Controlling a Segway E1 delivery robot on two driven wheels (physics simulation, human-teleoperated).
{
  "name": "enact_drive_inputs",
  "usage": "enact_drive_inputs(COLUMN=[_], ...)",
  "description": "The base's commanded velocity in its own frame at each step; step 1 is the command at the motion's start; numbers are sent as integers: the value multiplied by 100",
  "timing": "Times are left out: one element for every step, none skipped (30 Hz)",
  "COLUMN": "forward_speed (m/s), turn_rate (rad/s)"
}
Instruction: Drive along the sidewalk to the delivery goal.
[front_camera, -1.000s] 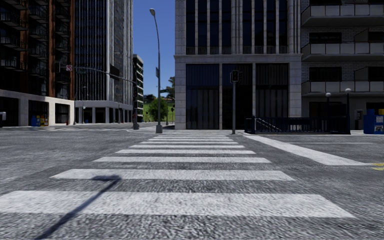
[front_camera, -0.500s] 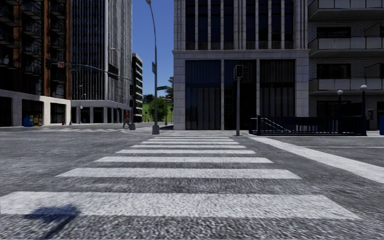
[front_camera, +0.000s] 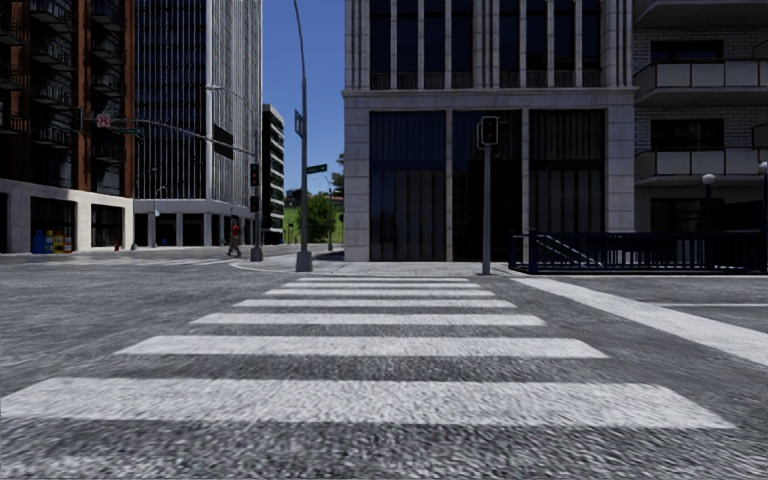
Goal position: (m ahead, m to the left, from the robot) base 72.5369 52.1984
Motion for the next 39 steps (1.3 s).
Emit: enact_drive_inputs(forward_speed=[200, 200, 200, 200, 200, 200, 200, 200, 200, 200, 200, 200, 200, 200, 200, 200, 200, 200, 200, 200, 200, 200, 200, 200, 200, 200, 200, 200, 200, 200, 200, 200, 200, 200, 200, 200, 200, 200, 200], turn_rate=[0, 0, 0, 0, 0, 0, 0, 0, 0, 0, 0, 0, 0, 0, 0, 0, 0, 0, 0, 0, 0, 0, 0, 0, 0, 0, 0, 0, 0, 0, 0, 0, 0, 0, 0, 0, 0, 0, 0])
